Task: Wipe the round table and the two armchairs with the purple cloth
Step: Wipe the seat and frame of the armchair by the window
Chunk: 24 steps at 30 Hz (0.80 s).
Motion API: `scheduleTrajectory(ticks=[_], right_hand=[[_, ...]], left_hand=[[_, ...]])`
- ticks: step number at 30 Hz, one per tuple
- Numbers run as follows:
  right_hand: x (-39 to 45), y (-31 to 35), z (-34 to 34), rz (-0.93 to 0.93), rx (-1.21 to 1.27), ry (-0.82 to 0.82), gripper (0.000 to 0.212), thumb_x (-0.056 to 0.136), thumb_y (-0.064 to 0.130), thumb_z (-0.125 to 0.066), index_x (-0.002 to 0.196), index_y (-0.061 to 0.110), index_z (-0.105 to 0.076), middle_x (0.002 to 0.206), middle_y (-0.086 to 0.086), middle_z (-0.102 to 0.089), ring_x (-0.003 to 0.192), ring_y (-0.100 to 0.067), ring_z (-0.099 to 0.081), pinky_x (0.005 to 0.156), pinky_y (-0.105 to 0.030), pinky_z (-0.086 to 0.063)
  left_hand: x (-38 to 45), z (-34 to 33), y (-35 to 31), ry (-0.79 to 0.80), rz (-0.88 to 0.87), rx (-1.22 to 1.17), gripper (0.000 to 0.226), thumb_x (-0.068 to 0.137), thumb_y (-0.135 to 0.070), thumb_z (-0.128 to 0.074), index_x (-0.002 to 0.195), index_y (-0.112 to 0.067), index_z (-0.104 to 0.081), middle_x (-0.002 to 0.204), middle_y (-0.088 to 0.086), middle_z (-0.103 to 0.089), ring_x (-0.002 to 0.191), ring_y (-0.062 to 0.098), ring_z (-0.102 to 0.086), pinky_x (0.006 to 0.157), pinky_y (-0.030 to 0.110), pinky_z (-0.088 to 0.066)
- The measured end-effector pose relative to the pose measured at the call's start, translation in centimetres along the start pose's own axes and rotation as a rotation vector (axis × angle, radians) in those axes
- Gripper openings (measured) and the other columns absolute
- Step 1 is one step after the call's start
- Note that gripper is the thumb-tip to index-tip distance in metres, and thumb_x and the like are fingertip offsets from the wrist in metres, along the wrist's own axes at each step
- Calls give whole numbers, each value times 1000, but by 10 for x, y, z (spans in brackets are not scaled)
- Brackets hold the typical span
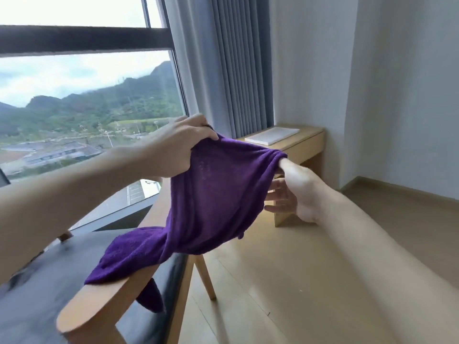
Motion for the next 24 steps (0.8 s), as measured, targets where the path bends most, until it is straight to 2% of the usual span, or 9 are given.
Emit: scheduleTrajectory(ticks=[2, 5, 8, 11, 13, 14, 16, 19, 24], right_hand=[[19, -9, -9, 12, 1, 54, 46, 103, 59, -41, 105, 23, -70, 84, 1, -78, 87, -25, -75, 72, -43, -63], [39, -29, -60, -14, 51, 180, 43, 94, 56, -53, 93, 19, -75, 88, 4, -77, 77, -15, -71, 70, -37, -56], [40, -34, -134, 34, 129, 365, 36, 81, 58, -56, 102, 37, -76, 107, 13, -75, 101, -6, -70, 89, -27, -57], [48, -31, -179, 167, -54, 334, 38, 87, 42, -57, 124, 35, -59, 128, 13, -56, 122, -8, -55, 109, -41, -46], [56, -29, -201, 186, -267, 291, 62, 86, 41, -61, 143, 37, -36, 143, 14, -38, 135, -8, -38, 118, -36, -32], [62, -30, -210, 162, -347, 278, 71, 87, 42, -62, 148, 35, -26, 147, 13, -32, 138, -10, -33, 119, -34, -29], [78, -32, -221, 116, -477, 266, 71, 90, 43, -62, 147, 31, -21, 148, 5, -31, 138, -17, -34, 116, -37, -33], [116, -32, -231, 67, -649, 280, 59, 94, 42, -59, 142, 22, -30, 142, -5, -40, 133, -26, -40, 109, -42, -39], [179, -28, -256, -38, -789, 305, 34, 102, 34, -49, 129, 12, -46, 129, -11, -53, 121, -33, -52, 100, -44, -44]], left_hand=[[9, -11, 24, -97, -5, 20, 66, 76, 15, -39, 128, -17, -64, 118, 1, -56, 112, 27, -51, 97, 44, -44], [17, -30, 66, -199, 82, -49, 50, 83, 6, -44, 117, -18, -71, 109, 2, -64, 102, 26, -56, 94, 35, -44], [6, -55, 123, -208, 338, -61, 37, 89, -17, -47, 115, -32, -68, 108, -7, -71, 97, 22, -64, 85, 37, -51], [-21, -88, 168, -150, 550, -114, 30, 89, -28, -49, 112, -35, -68, 105, -11, -70, 91, 20, -64, 79, 37, -51], [-40, -111, 188, -89, 614, -178, 24, 91, -26, -56, 110, -32, -69, 100, -13, -62, 85, 18, -59, 76, 35, -49], [-46, -122, 195, -53, 637, -206, 21, 91, -25, -60, 109, -31, -71, 98, -12, -58, 82, 16, -56, 75, 37, -49], [-57, -134, 211, -7, 680, -244, 19, 90, -24, -66, 107, -29, -74, 98, -9, -54, 78, 12, -50, 75, 41, -51], [-63, -134, 239, -18, 747, -308, 20, 89, -18, -68, 106, -26, -75, 98, -7, -50, 82, 10, -48, 75, 41, -52], [-70, -129, 281, -36, 908, -395, 20, 89, -13, -67, 105, -19, -76, 101, -1, -51, 98, 20, -53, 84, 42, -49]])
Point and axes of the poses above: each hand's wrist, its own x-axis towards the middle knuckle, its own z-axis out of the back of the hand, y = z × x, the point moved 9 cm from there along x, towards the middle knuckle
